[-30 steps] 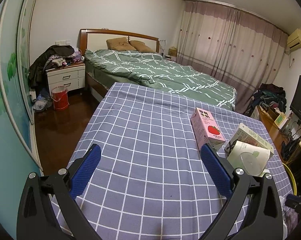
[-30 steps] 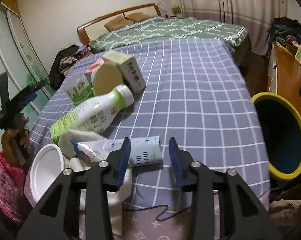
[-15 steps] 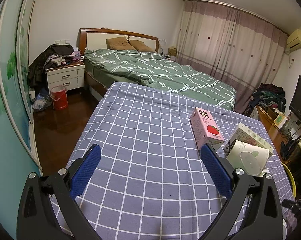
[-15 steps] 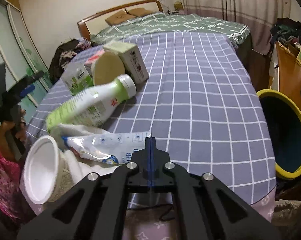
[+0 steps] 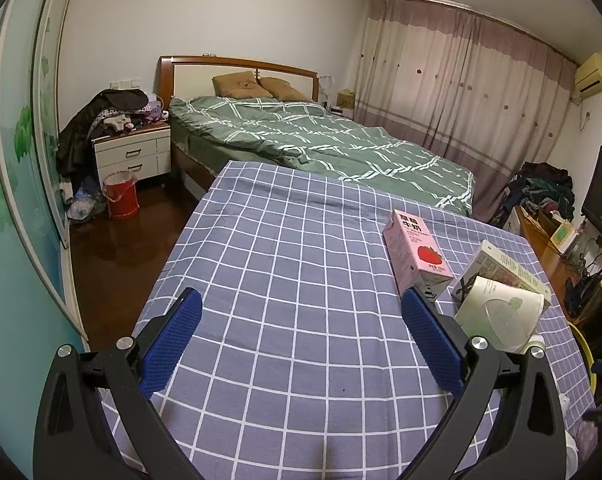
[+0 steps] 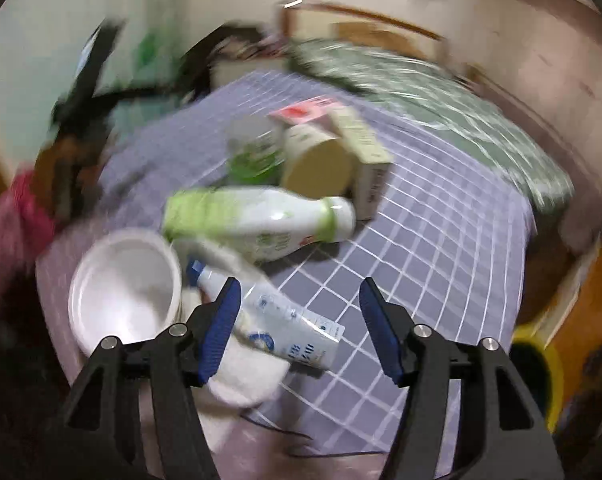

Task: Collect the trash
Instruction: 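Lift the white tube off the table with the right gripper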

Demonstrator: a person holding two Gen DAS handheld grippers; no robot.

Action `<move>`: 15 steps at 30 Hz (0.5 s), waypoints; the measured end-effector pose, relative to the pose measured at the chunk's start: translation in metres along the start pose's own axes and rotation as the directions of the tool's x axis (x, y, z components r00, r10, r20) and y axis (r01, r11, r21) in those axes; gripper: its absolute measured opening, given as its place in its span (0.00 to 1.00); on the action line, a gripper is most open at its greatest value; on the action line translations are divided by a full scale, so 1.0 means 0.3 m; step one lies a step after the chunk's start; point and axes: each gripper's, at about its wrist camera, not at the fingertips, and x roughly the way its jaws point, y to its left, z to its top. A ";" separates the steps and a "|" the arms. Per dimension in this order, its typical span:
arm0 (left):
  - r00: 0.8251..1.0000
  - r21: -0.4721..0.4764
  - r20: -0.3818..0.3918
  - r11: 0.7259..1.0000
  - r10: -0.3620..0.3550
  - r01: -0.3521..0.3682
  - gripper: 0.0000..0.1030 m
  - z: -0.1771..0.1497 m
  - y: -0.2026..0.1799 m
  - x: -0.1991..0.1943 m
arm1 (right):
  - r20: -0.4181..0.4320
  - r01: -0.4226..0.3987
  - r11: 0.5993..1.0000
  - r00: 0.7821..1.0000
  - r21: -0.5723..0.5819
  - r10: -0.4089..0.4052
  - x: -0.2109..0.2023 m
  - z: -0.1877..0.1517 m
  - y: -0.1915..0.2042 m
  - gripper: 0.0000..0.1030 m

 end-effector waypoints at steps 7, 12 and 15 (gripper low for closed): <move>0.999 -0.015 0.046 1.000 0.022 -0.022 0.95 0.011 0.017 -0.023 | -0.174 -0.089 0.970 0.983 -0.225 0.050 0.139 0.008 0.045 0.55; 0.999 -0.035 0.035 0.999 0.012 -0.011 0.95 0.018 0.030 -0.022 | -0.196 -0.142 0.953 0.976 -0.268 0.091 0.184 0.031 0.052 0.50; 1.000 -0.023 0.030 1.000 0.000 0.001 0.95 0.018 0.021 -0.022 | -0.205 -0.162 0.953 0.973 -0.257 0.110 0.183 0.024 0.051 0.37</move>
